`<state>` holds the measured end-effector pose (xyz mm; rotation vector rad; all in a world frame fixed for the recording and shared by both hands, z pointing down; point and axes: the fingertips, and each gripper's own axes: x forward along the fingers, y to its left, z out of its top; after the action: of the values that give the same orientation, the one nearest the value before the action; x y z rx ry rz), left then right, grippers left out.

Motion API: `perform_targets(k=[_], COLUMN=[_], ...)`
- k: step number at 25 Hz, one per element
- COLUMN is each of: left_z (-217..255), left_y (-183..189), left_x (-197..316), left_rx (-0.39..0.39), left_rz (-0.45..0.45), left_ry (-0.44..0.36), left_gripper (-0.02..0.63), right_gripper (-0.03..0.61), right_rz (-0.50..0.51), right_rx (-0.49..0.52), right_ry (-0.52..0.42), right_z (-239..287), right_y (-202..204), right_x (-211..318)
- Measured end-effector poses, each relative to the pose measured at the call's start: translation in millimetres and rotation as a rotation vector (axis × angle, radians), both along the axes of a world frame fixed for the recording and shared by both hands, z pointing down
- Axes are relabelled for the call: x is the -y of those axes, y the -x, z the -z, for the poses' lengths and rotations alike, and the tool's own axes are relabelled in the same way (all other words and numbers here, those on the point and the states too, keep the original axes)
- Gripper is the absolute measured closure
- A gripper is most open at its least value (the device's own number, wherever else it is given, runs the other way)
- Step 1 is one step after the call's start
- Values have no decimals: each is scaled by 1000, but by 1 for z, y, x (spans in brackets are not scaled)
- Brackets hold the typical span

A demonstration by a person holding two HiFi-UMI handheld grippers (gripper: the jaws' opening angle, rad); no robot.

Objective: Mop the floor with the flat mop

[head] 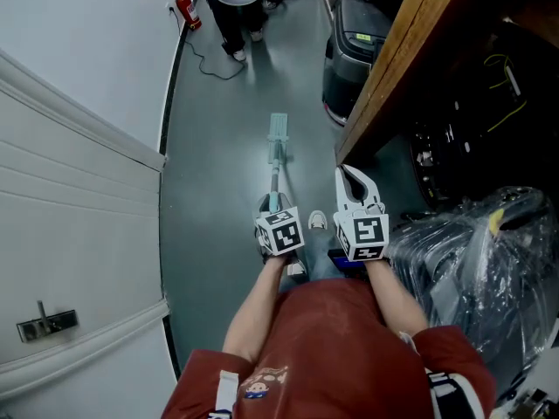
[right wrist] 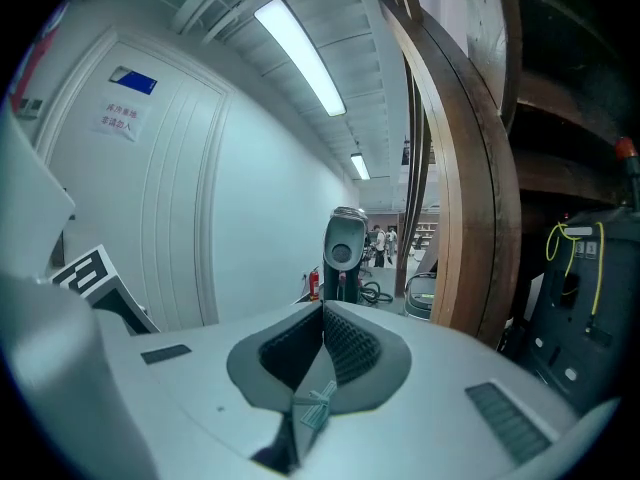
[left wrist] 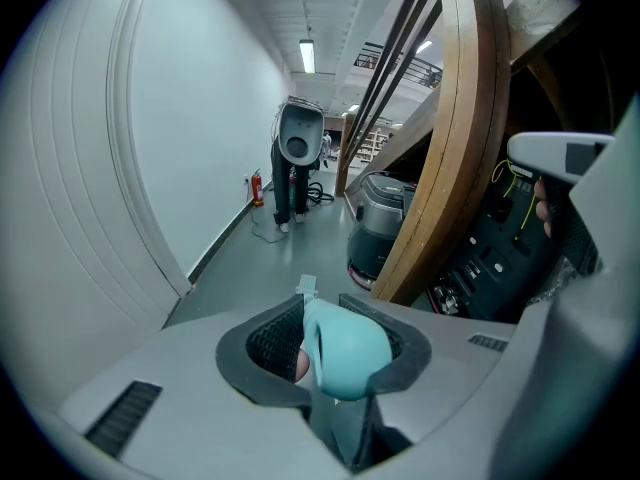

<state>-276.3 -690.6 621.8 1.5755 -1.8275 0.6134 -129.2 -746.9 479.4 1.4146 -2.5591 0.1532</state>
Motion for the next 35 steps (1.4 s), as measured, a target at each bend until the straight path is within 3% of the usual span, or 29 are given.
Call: perform_targets(k=[15,35], left_z=[7,12], left_y=[-22,-101], left_x=[-119,-264], left_rx=[8,3], left_rz=[-25,36], left_ry=[-25,0], left_gripper=[491,491], right_gripper=[561,561], right_rz=[-43,13], right_rx=[0,19], right_ry=[-3,-22], right_z=[7,18], right_y=[-31,-107], right_x=[-129,-265])
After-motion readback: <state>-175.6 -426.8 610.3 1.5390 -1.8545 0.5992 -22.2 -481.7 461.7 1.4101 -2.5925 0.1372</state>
